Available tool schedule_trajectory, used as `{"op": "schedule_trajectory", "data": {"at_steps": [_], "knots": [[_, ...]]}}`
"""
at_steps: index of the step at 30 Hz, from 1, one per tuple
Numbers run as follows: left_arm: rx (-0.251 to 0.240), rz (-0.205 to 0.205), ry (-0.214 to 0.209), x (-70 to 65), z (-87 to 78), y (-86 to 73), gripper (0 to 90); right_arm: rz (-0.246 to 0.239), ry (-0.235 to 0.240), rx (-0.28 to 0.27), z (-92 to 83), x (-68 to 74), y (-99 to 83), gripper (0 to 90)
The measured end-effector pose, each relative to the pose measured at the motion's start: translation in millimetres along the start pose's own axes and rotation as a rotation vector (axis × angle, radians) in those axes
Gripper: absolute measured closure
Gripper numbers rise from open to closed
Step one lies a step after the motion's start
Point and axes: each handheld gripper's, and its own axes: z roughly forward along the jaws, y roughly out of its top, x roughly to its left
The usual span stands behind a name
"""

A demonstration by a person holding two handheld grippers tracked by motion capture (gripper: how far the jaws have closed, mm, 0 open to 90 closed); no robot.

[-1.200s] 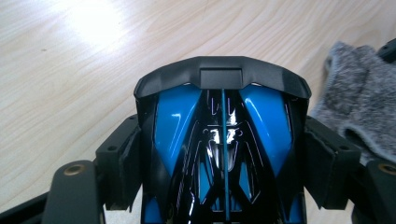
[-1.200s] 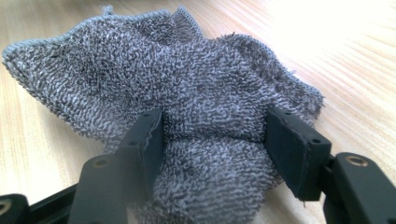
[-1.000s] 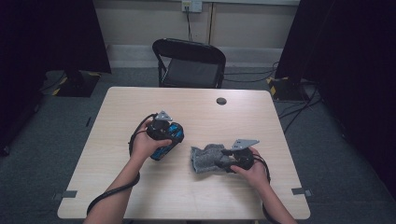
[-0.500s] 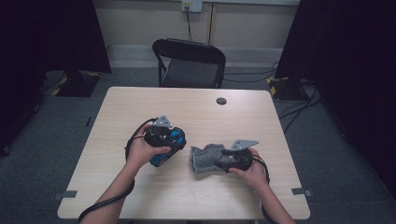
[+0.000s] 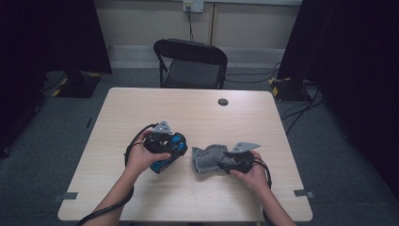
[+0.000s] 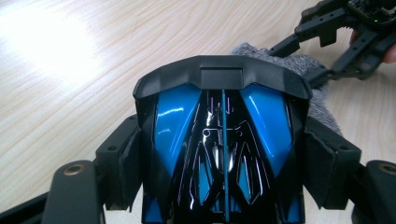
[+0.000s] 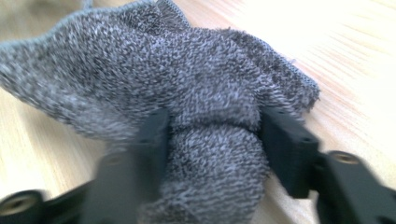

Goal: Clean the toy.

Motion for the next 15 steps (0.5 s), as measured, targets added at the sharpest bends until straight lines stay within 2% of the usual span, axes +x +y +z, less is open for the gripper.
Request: {"op": "schedule_trajectory", "data": {"at_steps": [2, 5, 10, 12, 15], "knots": [[-0.005, -0.001, -0.007, -2.0, 0.5, -0.1, 25.6, 0.020, -0.016, -0.007, -0.6, 1.5, -0.5, 62.0], [-0.007, 0.004, -0.014, -4.4, 0.0, 0.6, 25.6, 0.059, -0.034, -0.012, -0.4, 1.5, -0.3, 69.5], [-0.017, 0.006, -0.025, -7.1, -1.3, 1.5, 25.6, 0.131, -0.034, -0.017, -1.7, -1.2, 1.4, 72.8], [-0.019, 0.013, -0.027, -8.4, -1.7, 2.5, 25.6, 0.151, -0.054, -0.013, -4.7, -1.7, 4.1, 73.7], [-0.026, 0.020, -0.035, -11.5, -2.4, 4.8, 25.6, 0.195, -0.072, -0.046, -14.2, -4.5, 9.2, 74.5]]}}
